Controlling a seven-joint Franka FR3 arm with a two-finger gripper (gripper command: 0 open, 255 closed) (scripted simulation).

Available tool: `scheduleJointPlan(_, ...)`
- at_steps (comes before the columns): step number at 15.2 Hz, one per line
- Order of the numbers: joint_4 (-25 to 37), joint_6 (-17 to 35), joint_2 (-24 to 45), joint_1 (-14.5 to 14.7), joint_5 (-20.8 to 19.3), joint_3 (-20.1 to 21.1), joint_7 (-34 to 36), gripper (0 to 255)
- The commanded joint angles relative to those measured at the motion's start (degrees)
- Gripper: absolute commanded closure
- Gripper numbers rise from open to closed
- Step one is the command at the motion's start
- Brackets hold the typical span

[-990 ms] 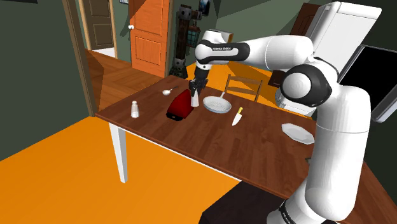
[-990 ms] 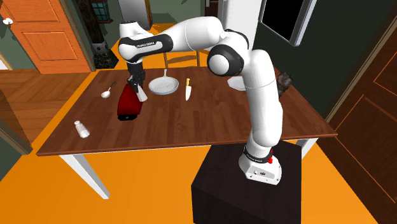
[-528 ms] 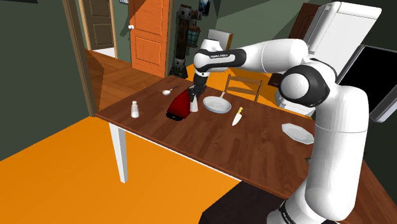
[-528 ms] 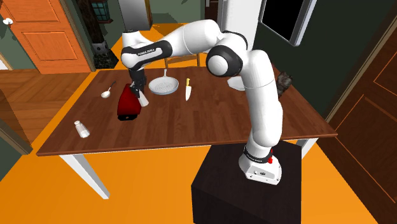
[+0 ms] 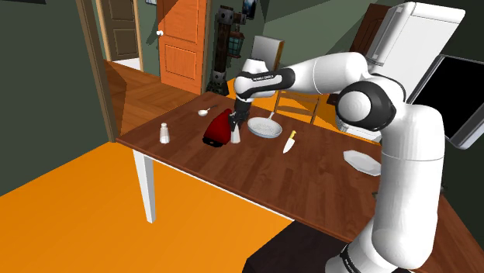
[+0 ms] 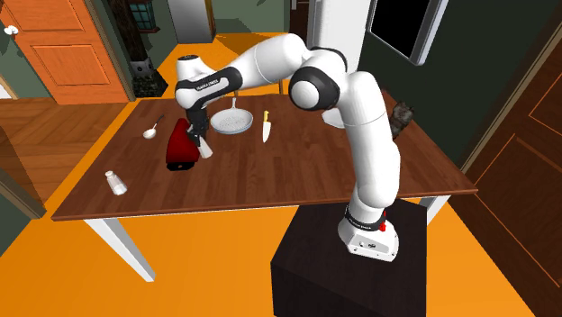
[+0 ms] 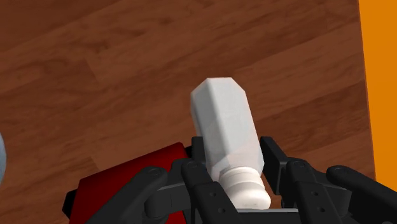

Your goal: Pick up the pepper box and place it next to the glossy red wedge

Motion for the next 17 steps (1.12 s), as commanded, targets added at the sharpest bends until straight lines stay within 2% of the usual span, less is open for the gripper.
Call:
scheduleJointPlan(1, -0.8, 1.5, 0.6, 0.0, 0.1, 0.1, -0.1, 255)
scheduleJointPlan(15, -4.5, 10.3, 5.7, -0.1, 0.9, 0.5, -1.0, 255)
scheduleJointPlan(17, -4.6, 10.3, 5.7, -0.1, 0.9, 0.5, -1.0, 255)
